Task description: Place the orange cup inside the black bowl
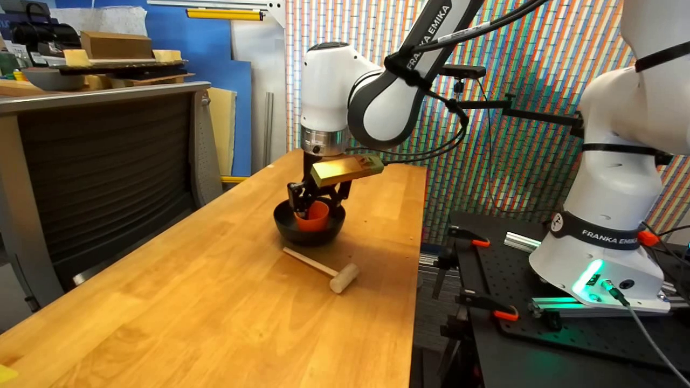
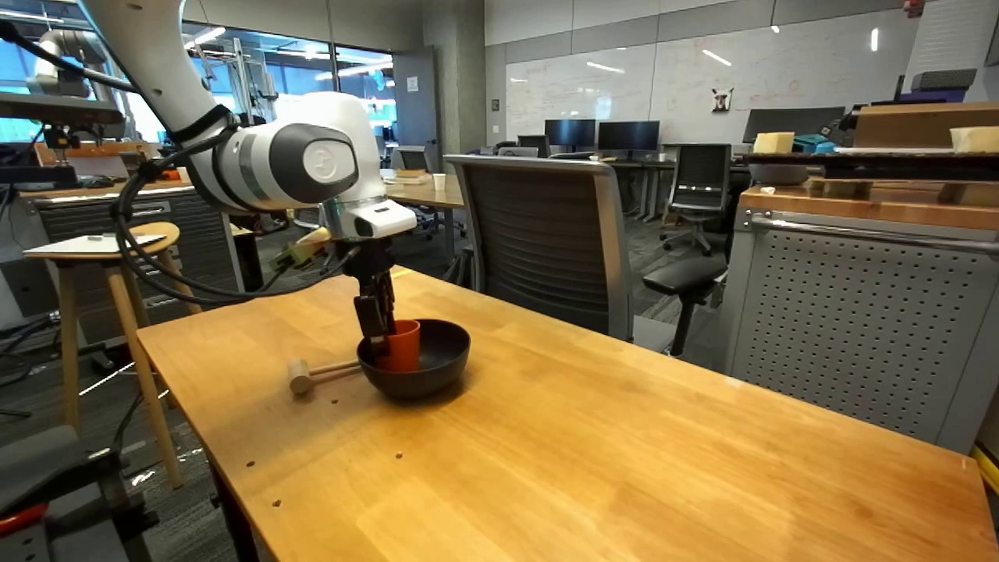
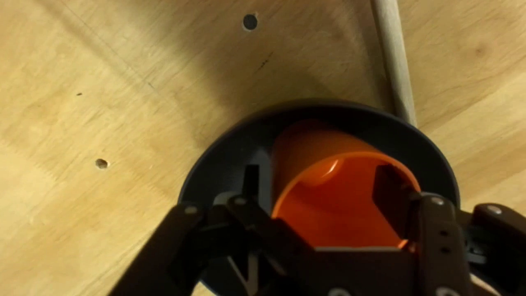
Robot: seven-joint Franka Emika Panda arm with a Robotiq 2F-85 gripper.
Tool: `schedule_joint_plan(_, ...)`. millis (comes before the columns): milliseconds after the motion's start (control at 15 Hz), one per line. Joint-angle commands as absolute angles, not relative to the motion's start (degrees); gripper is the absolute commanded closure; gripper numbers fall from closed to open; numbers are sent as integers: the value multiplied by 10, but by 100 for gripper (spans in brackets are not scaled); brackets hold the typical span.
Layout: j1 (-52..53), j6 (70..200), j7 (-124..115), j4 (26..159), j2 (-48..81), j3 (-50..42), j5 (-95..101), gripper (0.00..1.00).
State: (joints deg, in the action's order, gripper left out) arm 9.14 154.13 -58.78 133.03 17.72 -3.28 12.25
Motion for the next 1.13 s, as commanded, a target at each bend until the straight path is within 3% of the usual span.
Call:
schedule_joint_plan(0, 127, 1551, -632, 1383, 87, -68, 171, 0)
schedule_joint_plan(400, 95, 1549, -703, 1470, -81, -22, 292, 0)
schedule_joint_plan(733, 110, 1569, -543, 1513, -124, 34, 111, 0)
schedule_joint_plan(933, 207, 1514, -410, 1546, -177, -4, -14, 0)
schedule_joint_plan(1000, 127, 1541, -466, 1513, -118, 56, 21, 0)
schedule_joint_plan(1067, 142, 1533, -437, 1522, -130, 56, -7, 0)
